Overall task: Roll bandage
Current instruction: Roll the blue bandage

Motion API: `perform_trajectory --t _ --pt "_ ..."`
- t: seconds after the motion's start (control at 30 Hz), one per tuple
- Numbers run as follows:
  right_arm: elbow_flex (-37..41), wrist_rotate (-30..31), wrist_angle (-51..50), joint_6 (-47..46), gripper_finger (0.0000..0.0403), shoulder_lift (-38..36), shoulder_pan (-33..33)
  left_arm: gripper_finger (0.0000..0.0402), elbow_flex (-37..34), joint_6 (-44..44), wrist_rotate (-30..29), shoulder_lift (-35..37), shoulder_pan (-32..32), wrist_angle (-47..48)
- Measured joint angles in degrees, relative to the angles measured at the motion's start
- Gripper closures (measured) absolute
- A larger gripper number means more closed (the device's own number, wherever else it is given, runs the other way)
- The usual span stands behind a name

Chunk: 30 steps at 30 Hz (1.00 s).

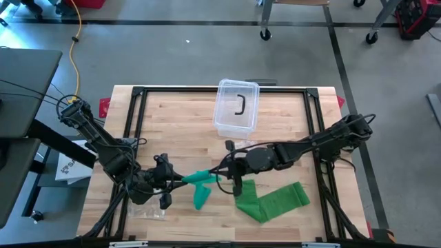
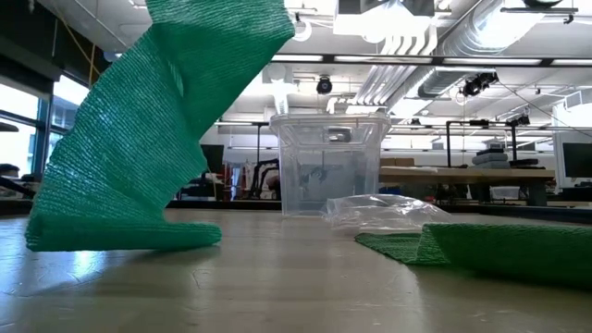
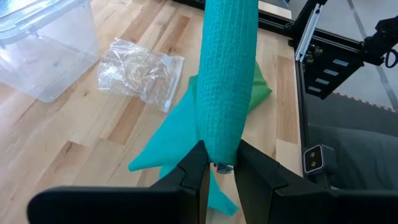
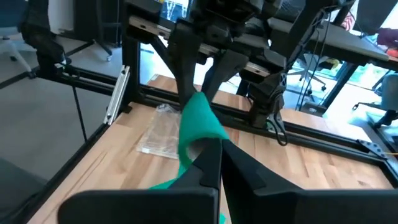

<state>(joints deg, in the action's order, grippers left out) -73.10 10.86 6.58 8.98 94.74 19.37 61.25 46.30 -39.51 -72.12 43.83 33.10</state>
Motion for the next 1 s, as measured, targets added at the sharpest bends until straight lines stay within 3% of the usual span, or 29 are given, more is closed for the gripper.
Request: perform_trajectory --t 0.5,1.0 --pt "0.0 -3.9 0.1 -1.4 0.0403 0.1 0.1 0.0344 0.0 -4.2 -0.8 0.0 -0.8 -5.1" --pt "0.0 -4.0 0.1 -2.6 0.0403 -0.1 0.2 0.0344 0.0 -9.4 2.3 0.0 -2.7 -11.0"
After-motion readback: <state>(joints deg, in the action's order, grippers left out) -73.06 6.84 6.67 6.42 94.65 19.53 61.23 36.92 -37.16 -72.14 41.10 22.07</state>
